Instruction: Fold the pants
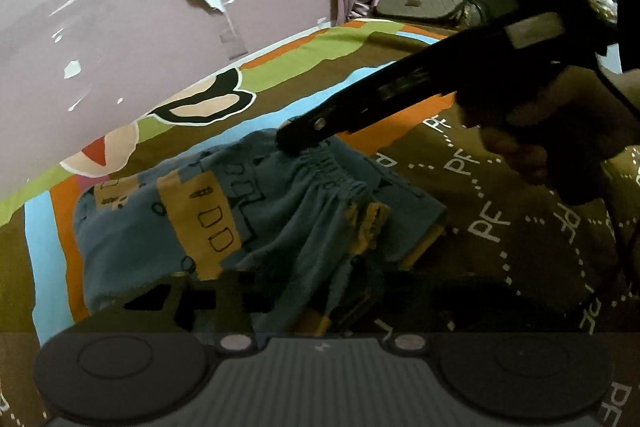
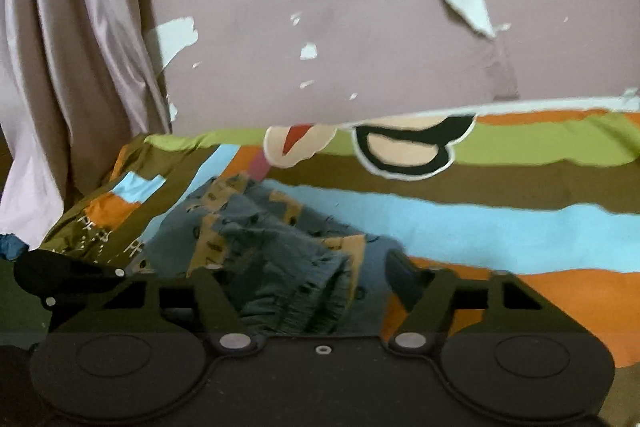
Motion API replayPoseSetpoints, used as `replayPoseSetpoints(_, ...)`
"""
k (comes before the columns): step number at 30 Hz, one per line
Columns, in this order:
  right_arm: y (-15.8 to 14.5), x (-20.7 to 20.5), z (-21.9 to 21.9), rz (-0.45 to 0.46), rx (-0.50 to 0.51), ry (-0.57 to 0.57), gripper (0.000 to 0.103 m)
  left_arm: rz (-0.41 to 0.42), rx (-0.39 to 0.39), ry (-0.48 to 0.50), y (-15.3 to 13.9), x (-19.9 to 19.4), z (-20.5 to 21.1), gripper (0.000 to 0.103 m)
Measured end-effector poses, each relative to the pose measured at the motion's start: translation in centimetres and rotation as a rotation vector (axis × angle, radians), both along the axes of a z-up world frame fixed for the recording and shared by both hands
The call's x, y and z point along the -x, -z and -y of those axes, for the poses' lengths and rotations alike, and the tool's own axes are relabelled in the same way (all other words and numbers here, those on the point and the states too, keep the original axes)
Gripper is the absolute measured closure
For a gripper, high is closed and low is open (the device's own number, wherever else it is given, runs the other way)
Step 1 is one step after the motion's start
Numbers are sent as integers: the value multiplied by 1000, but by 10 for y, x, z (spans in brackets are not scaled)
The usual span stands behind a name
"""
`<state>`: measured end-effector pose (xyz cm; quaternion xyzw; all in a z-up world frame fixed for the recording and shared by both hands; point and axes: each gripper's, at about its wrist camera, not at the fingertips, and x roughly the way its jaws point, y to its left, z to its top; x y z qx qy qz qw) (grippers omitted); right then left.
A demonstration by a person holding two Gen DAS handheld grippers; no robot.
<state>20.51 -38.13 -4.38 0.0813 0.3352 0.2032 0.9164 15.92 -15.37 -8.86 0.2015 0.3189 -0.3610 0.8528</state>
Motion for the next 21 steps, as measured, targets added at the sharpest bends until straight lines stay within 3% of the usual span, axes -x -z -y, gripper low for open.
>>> replayPoseSetpoints(1, 2, -2, 0, -19, -7, 5, 50, 5, -5, 5, 0, 1, 1, 79)
replayPoseSetpoints(3, 10, -7, 4, -62, -53, 27, 65, 9, -3, 6, -1, 1, 1, 91)
replayPoseSetpoints(7, 13, -7, 7, -87, -117, 50, 80, -16, 37, -14, -6, -3, -3, 98)
replayPoseSetpoints(12, -7, 3, 14, -64, -159, 68, 83, -54, 146, -37, -29, -2, -15, 99)
replayPoseSetpoints(16, -25, 15, 24, -41, -149, 96, 83, -59, 179, 3, -38, 4, -8, 99)
replayPoseSetpoints(19, -18, 18, 22, -60, -43, 99, 82, -78, 142, 28, -27, 4, 4, 97)
replayPoseSetpoints(21, 0, 18, 16, -104, 47, 96, 74, -135, 117, 23, -13, -2, 6, 92)
